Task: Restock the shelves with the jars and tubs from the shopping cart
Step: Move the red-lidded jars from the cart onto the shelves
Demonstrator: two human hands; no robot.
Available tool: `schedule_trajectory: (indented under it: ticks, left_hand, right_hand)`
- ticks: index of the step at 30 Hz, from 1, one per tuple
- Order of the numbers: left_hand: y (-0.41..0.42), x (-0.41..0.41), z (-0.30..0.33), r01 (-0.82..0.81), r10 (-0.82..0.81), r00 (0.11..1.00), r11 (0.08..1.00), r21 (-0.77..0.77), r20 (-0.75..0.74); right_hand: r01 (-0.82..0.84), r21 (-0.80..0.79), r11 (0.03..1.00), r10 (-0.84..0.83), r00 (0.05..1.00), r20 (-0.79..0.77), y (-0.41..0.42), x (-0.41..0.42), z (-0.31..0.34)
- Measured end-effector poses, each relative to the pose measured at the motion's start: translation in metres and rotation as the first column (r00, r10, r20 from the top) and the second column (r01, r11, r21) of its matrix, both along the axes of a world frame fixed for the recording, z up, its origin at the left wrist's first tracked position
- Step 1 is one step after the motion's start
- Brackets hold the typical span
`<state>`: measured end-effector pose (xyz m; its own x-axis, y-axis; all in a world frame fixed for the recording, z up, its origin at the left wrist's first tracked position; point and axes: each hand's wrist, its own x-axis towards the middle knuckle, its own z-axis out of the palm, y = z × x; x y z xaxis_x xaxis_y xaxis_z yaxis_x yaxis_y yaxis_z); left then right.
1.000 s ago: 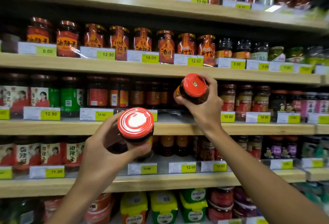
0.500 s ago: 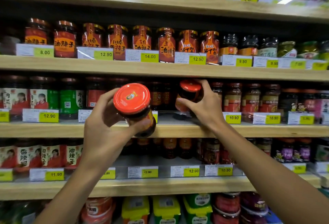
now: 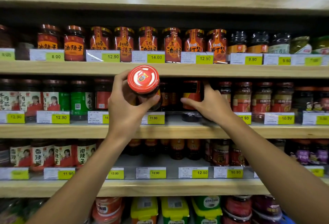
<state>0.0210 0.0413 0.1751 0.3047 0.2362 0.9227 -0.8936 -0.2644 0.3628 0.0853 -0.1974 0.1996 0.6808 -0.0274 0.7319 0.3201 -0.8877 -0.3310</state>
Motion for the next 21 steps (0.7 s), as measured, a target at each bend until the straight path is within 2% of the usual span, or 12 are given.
schedule_trajectory:
  ticks: [5, 11, 16, 21]
  left_hand:
    - [-0.011, 0.013, -0.005, -0.045, 0.045, 0.999, 0.999, -0.005, 0.007]
    - [-0.017, 0.033, -0.007, -0.072, 0.07, 0.996, 0.997, -0.034, -0.06]
    - [-0.02, 0.044, -0.005, -0.127, 0.125, 0.986, 0.992, -0.013, -0.111]
    - [-0.022, 0.051, -0.008, -0.18, 0.182, 0.974, 0.983, 0.024, -0.134]
  right_hand:
    - [-0.122, 0.036, 0.992, 0.119, 0.99, 0.071, -0.005, -0.038, -0.04]
    - [-0.232, 0.032, 0.972, 0.223, 0.957, 0.185, -0.011, -0.067, -0.075]
    - [-0.316, 0.164, 0.935, 0.284, 0.94, 0.19, -0.016, -0.068, -0.092]
    - [-0.365, 0.227, 0.903, 0.319, 0.923, 0.216, -0.014, -0.067, -0.096]
